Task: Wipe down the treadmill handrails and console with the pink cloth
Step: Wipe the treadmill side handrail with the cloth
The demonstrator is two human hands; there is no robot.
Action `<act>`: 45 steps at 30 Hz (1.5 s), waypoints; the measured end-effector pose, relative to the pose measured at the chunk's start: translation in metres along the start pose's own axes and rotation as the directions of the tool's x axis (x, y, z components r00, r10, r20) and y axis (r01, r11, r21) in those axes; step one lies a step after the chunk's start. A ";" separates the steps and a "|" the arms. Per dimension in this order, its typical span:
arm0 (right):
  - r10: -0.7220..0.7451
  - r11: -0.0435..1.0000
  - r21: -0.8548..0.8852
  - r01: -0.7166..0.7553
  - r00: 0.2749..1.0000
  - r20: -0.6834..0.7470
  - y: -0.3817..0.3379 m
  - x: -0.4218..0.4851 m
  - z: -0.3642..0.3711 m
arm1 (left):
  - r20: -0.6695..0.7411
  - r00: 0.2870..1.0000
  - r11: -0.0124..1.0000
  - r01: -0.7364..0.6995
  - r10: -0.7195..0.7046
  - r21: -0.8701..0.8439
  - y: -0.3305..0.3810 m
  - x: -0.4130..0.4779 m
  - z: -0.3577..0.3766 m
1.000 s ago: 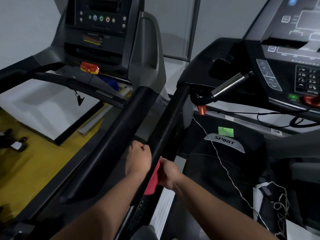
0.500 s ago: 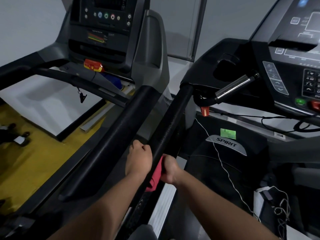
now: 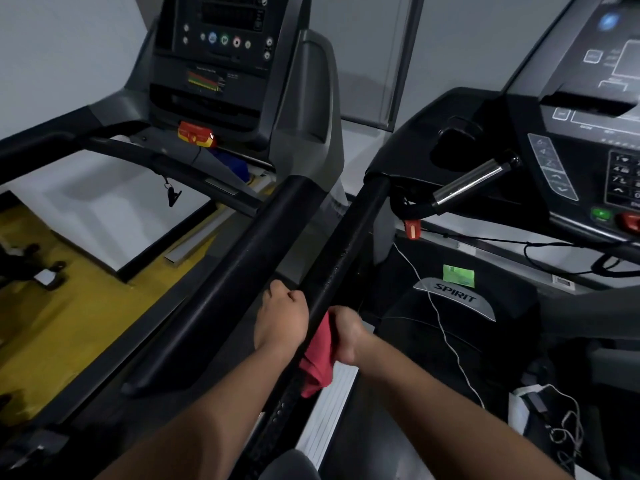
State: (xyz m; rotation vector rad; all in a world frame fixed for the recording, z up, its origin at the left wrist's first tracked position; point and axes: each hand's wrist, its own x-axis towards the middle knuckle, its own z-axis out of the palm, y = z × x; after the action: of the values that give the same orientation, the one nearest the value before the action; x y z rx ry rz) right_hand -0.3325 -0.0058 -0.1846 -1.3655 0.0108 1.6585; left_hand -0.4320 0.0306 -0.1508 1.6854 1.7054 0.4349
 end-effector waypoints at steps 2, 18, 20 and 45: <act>-0.044 0.999 0.007 0.045 0.997 -0.067 -0.008 0.002 -0.006 | 0.001 1.000 1.000 0.001 -0.001 0.003 0.000 0.001 0.000; -0.325 0.946 -0.071 0.317 0.925 -0.196 0.015 -0.025 -0.010 | 0.006 1.000 1.000 0.001 -0.001 -0.007 -0.002 0.000 -0.001; -0.412 0.911 -0.046 0.410 0.895 -0.170 0.025 -0.031 -0.005 | 0.000 1.000 1.000 0.004 -0.004 -0.008 -0.001 0.001 -0.001; -0.853 0.160 -0.765 0.624 0.477 0.210 0.040 -0.041 0.003 | -0.089 0.996 0.961 -0.054 0.030 -0.272 -0.003 -0.008 -0.007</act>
State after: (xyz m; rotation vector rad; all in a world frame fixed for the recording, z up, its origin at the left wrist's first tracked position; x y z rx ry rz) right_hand -0.3642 -0.0521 -0.1735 -1.7610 -1.2151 0.4914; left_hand -0.4395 0.0241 -0.1456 1.5209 1.5866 0.7370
